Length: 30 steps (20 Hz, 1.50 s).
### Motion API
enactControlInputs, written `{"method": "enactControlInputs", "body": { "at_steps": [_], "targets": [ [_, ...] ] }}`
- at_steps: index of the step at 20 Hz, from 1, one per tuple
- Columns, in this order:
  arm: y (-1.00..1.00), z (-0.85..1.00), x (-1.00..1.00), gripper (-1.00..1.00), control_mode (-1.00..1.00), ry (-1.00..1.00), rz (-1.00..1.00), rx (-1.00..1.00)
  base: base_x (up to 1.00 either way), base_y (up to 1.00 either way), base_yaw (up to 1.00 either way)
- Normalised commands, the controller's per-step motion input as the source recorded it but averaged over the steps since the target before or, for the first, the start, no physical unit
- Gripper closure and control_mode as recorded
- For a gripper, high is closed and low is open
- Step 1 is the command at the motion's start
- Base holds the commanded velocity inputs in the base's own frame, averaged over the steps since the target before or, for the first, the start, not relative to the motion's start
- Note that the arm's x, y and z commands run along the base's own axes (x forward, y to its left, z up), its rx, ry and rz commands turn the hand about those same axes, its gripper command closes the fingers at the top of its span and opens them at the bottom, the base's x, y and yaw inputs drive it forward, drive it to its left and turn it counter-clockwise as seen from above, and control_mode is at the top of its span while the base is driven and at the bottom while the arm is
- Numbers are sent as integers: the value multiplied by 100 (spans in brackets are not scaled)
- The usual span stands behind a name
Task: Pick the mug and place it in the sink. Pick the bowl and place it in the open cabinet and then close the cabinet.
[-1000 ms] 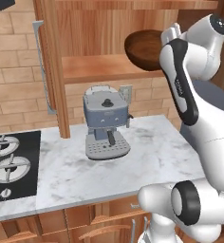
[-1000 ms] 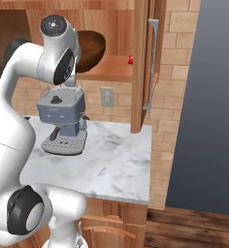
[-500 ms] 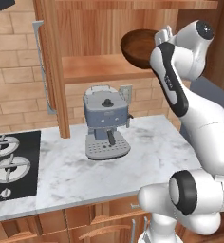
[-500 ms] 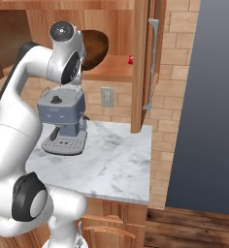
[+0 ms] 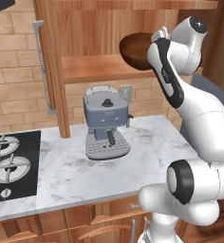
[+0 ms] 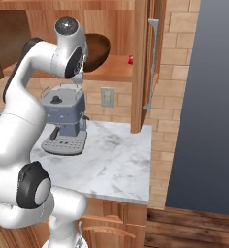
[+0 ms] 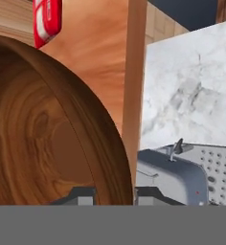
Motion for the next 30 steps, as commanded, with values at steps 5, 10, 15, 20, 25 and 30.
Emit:
{"method": "enactControlInputs", "body": {
  "at_steps": [5, 10, 15, 20, 25, 30],
  "targets": [
    [0, -1, 0, -100, -100, 3, 0, 0, 0, 0, 0],
    [0, 0, 0, -100, -100, -3, 0, 0, 0, 0, 0],
    [10, 1, 0, -100, -100, -20, 0, -1, 0, 0, 0],
    [18, 11, 0, -100, -100, -31, 0, -9, 0, 0, 0],
    [8, 17, -12, -100, -100, -17, 0, -7, 0, 0, 0],
    [0, 40, -72, -100, -100, 0, 0, 0, 0, 0, 0]
  ]
}}
